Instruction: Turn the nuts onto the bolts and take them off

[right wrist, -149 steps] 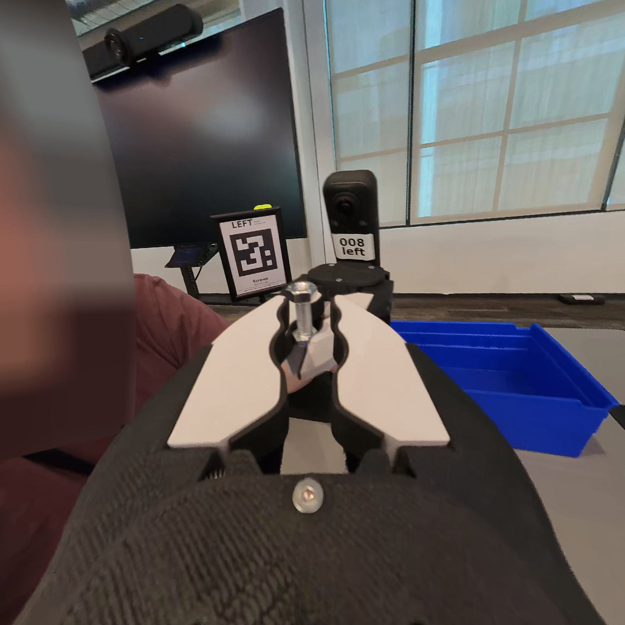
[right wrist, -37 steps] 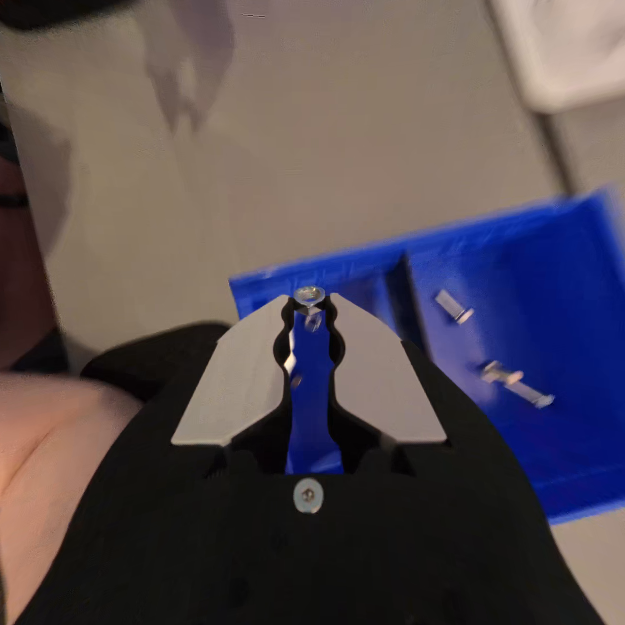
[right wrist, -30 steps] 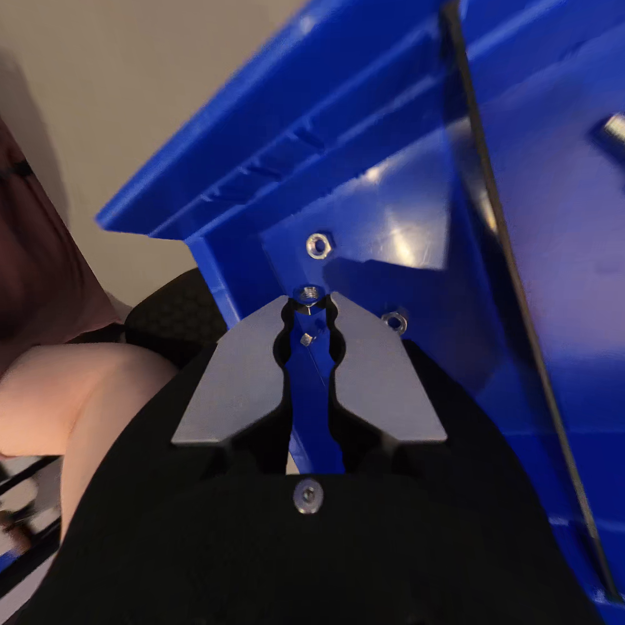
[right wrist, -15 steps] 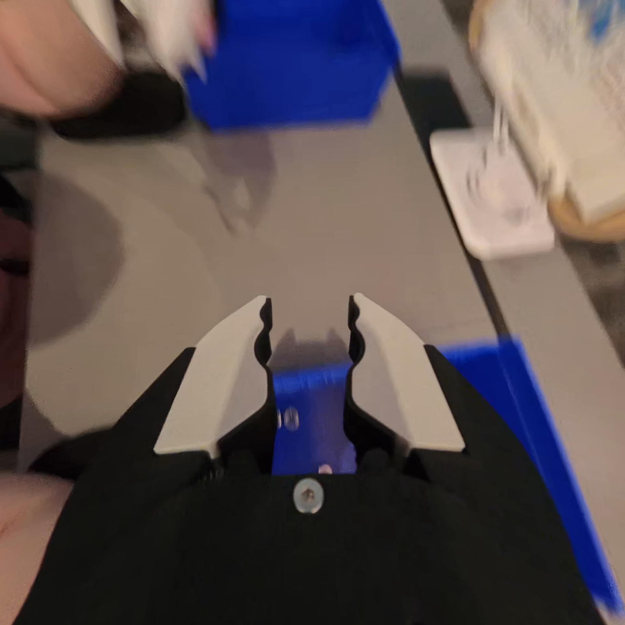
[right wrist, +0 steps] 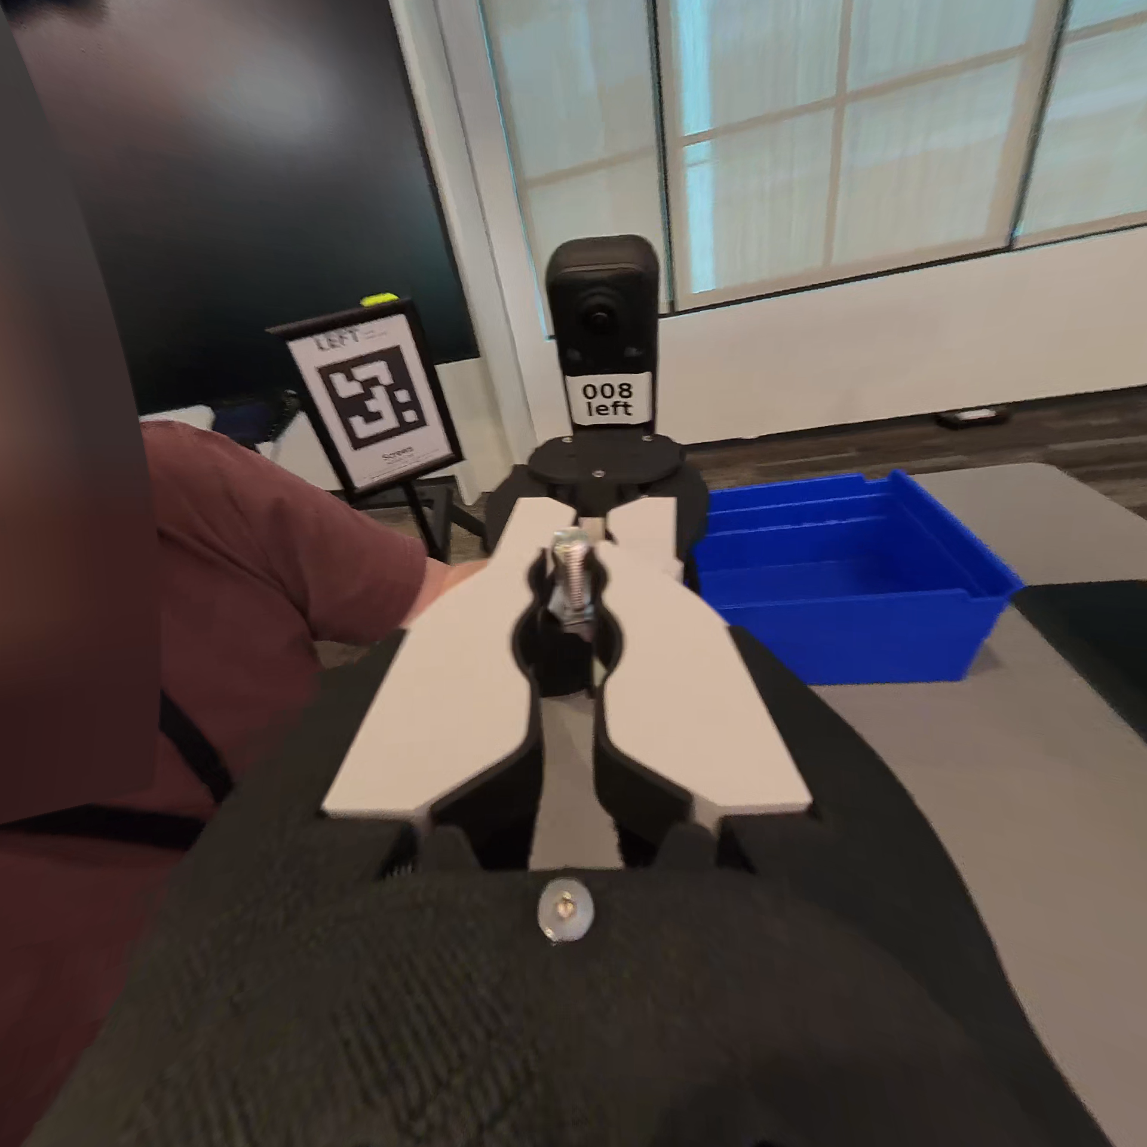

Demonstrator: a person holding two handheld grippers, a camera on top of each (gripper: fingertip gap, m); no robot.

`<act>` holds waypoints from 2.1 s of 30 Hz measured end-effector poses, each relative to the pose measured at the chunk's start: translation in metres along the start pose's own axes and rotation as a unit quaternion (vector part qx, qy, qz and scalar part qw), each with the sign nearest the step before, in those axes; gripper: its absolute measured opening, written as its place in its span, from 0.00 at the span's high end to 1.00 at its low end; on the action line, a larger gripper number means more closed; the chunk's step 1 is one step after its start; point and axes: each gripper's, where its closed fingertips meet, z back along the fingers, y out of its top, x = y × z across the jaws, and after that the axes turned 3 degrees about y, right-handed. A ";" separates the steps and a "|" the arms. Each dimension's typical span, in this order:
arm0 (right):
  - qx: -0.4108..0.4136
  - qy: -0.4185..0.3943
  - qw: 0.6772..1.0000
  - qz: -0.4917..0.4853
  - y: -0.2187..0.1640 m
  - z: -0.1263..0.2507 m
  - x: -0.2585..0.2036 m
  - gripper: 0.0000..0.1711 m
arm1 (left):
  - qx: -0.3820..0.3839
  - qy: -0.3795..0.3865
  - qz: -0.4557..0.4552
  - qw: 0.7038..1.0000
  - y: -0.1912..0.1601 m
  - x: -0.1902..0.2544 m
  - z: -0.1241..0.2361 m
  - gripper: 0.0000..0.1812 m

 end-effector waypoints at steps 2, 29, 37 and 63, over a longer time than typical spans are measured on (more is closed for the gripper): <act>-0.010 -0.014 1.000 0.024 -0.003 0.000 0.004 0.94 | -0.010 -0.012 0.005 1.000 -0.004 0.001 -0.001 0.91; -0.251 -0.613 0.722 -0.198 -0.114 0.367 0.153 0.83 | -0.144 0.266 0.016 0.953 -0.015 -0.092 0.100 0.82; -0.174 -0.674 0.718 -0.005 -0.008 0.371 0.065 0.78 | -0.148 0.435 -0.015 0.888 0.007 -0.104 0.190 0.81; -0.307 -0.609 0.591 -0.430 -0.215 0.427 0.024 0.73 | -0.262 0.588 0.307 0.701 -0.207 -0.097 0.376 0.70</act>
